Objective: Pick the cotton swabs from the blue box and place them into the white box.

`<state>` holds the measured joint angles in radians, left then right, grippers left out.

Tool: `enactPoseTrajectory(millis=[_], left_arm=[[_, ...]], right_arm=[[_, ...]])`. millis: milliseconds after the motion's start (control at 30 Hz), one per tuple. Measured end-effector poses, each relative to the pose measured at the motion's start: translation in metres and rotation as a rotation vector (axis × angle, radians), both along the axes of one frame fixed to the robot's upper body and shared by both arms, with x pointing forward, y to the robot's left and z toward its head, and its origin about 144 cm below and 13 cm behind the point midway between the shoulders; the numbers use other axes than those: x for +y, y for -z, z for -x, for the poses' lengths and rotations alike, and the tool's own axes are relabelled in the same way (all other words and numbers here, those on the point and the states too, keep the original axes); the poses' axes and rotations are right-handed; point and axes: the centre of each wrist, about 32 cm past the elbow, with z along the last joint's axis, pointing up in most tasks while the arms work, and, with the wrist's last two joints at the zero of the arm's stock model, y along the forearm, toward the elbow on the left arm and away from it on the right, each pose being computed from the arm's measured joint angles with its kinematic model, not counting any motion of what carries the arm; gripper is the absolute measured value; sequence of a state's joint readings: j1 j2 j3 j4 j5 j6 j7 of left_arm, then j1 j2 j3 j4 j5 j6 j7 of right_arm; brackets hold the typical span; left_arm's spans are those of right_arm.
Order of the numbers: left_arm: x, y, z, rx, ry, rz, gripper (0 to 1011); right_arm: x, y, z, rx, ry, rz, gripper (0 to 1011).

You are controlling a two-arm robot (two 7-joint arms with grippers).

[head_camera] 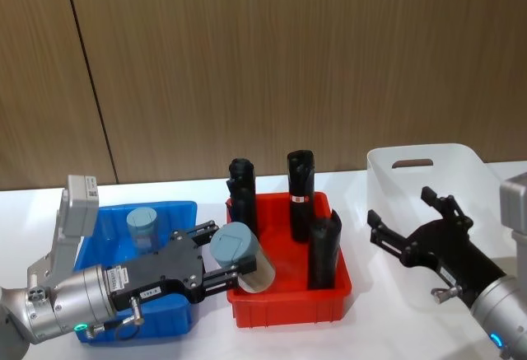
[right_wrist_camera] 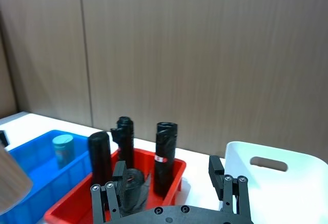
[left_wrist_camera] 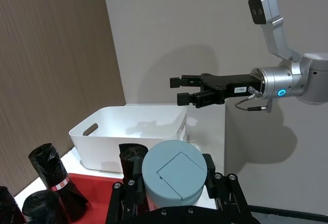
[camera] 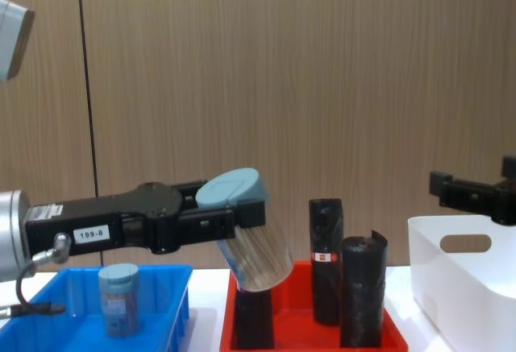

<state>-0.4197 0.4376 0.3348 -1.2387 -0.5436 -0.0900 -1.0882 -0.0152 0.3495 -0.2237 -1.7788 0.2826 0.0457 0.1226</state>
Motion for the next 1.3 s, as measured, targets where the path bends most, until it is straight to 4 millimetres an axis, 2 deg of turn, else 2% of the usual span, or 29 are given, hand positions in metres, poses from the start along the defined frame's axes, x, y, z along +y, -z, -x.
enactPoseTrajectory(millis=[800, 1300], left_arm=[[0.0, -0.001, -0.001, -0.002, 0.004, -0.002, 669], [0.0, -0.001, -0.001, -0.002, 0.004, -0.002, 669]], right_arm=[[-0.009, -0.021, -0.008, 0.075, -0.329, 0.072, 1002], [0.009, -0.03, -0.028, 0.137, -0.553, 0.127, 1002]])
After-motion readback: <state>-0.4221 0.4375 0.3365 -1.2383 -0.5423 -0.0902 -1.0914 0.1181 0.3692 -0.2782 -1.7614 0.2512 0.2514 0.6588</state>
